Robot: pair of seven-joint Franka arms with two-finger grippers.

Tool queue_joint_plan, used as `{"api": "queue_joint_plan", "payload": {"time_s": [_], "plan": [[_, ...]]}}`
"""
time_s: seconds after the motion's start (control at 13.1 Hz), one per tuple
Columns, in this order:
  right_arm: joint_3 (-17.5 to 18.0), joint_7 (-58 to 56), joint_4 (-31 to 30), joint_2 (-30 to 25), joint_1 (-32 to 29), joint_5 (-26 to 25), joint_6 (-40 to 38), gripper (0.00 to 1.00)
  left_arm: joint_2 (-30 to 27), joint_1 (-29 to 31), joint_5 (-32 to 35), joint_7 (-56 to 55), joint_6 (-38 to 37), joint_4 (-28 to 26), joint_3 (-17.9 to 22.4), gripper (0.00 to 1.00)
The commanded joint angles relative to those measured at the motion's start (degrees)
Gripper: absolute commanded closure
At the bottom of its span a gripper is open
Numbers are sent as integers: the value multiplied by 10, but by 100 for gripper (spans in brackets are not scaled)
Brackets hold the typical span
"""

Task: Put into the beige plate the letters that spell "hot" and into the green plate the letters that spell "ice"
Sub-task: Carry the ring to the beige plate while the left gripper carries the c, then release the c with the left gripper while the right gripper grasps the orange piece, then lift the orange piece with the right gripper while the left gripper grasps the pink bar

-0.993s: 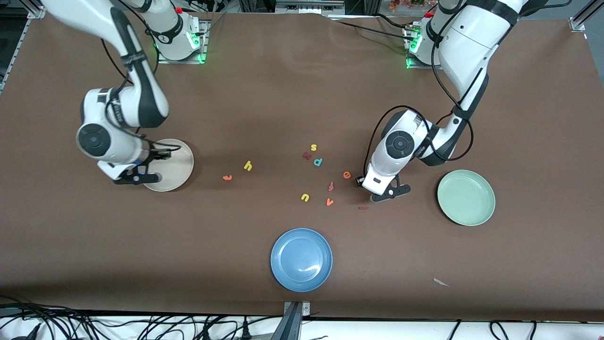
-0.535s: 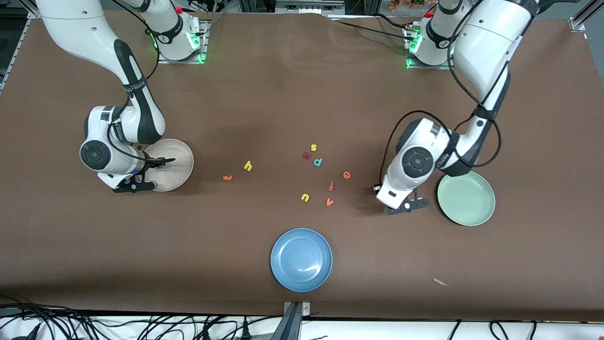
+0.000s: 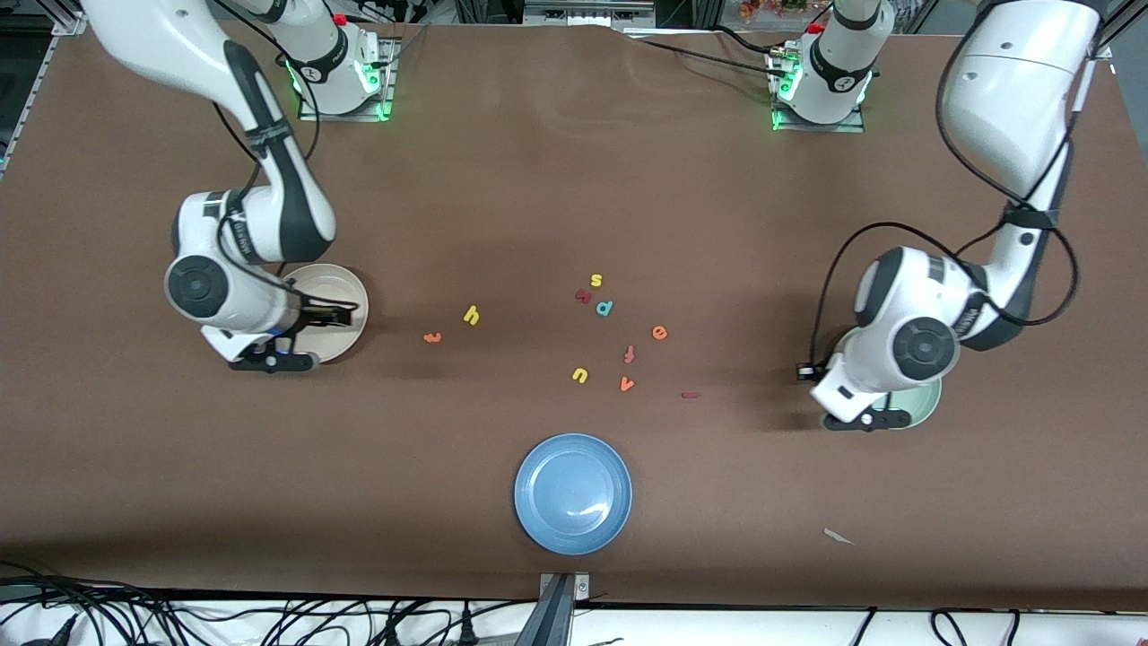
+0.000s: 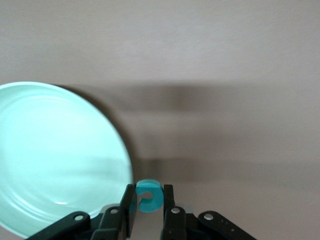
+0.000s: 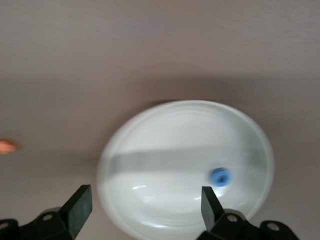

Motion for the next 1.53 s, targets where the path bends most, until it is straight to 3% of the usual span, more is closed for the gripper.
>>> {"api": "queue_joint_plan", "payload": {"time_s": [0.0, 0.15, 0.38, 0.46, 0.53, 0.61, 0.92, 0.99, 1.3, 1.38, 1.45], "plan": [[54, 67, 9, 7, -3, 6, 19, 4, -11, 26, 29, 74, -34, -3, 2, 80], [89, 68, 8, 28, 10, 4, 54, 4, -10, 45, 56, 105, -36, -6, 2, 80], [90, 73, 6, 68, 22, 5, 121, 5, -3, 65, 73, 144, -35, -9, 2, 72], [90, 85, 6, 82, 22, 5, 149, 5, 0, 69, 74, 154, -34, -9, 2, 62], [90, 89, 6, 92, 25, 5, 163, 5, 2, 71, 74, 168, -33, -7, 2, 26], [90, 90, 6, 95, 31, 6, 166, 5, 2, 72, 73, 185, -33, -5, 2, 0], [90, 103, 7, 111, 38, 5, 178, 14, -5, 67, 28, 154, -32, 3, -5, 0], [90, 103, 7, 113, 38, 4, 180, 24, -5, 59, 5, 132, -32, 11, -9, 0], [90, 103, 9, 116, 38, 4, 191, 29, -4, 1, -44, -10, 5, 11, -15, 0], [90, 103, 9, 116, 38, 2, 191, 38, -2, -13, -51, -41, 22, 10, -15, 0], [90, 102, 10, 116, 38, 0, 191, 39, 1, -30, -52, -73, 30, 11, -15, 0]]}}
